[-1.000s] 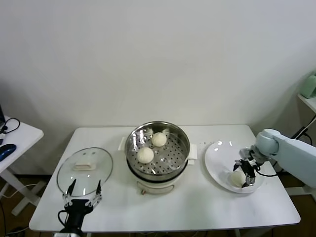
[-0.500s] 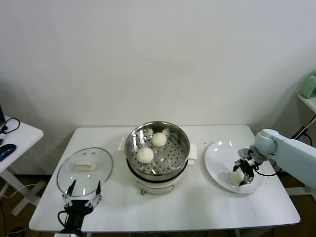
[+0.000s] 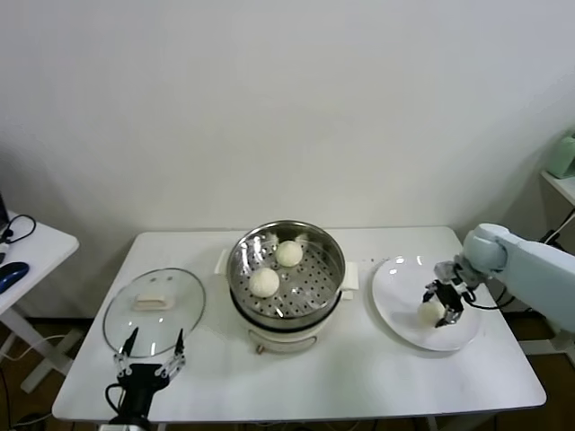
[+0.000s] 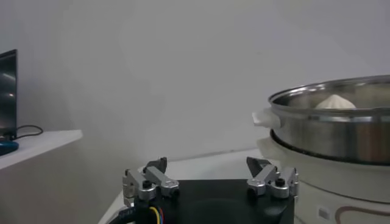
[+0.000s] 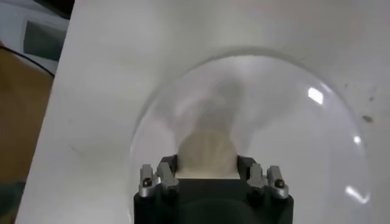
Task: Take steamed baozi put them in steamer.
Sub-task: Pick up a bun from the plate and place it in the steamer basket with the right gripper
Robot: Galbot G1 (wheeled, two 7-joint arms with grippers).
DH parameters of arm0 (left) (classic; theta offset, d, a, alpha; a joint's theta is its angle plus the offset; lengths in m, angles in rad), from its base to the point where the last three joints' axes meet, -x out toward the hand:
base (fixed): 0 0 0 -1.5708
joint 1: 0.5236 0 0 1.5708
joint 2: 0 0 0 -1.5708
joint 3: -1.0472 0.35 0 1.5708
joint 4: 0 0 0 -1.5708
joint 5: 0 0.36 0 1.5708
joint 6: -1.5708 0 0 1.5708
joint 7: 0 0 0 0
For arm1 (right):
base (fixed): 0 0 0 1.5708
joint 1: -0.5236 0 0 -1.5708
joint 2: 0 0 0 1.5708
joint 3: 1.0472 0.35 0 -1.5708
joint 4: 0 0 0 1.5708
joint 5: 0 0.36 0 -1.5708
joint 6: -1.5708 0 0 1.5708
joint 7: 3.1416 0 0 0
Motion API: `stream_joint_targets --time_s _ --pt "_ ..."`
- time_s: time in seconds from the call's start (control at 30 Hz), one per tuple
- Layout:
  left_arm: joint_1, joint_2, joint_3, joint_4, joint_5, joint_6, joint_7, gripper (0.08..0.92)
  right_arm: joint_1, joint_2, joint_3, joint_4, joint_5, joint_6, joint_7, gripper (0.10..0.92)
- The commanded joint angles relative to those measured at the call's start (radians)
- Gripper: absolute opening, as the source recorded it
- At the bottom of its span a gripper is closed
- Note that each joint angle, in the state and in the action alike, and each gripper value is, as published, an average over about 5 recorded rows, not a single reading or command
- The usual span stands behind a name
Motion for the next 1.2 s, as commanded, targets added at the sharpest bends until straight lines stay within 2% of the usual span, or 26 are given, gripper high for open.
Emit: stream_joint_targets --time_s 0.03,0.23,0.47,0.7,0.97,1.2 --pt "-0.001 0.001 0.004 0.001 0.008 0.002 0.000 0.823 0.411 0.031 -0.233 0.184 -0.006 0.117 -0.034 0.645" --pt "-0.003 -0.002 0.012 0.000 0.018 0.003 0.000 0.823 0.638 0.141 -0.311 0.280 -0.017 0.212 -0.045 0.645" --pt "0.008 -0.002 0.009 -0.007 0.025 0.003 -0.001 0.823 0.723 0.260 -0.292 0.377 -0.114 0.317 -0.037 0.645" --pt "0.018 0.003 -0.002 -0.013 0.024 0.004 0.000 0.823 0.624 0.366 -0.203 0.419 -0.276 0.385 -0.034 0.645" --pt "0.019 0.004 -0.003 -0.020 0.040 0.011 0.000 0.823 0.403 0.502 -0.111 0.401 -0.479 0.430 -0.017 0.645" --pt "0.012 0.021 0.002 -0.026 0.052 0.027 0.000 0.823 0.294 0.556 -0.111 0.410 -0.540 0.442 -0.012 0.644"
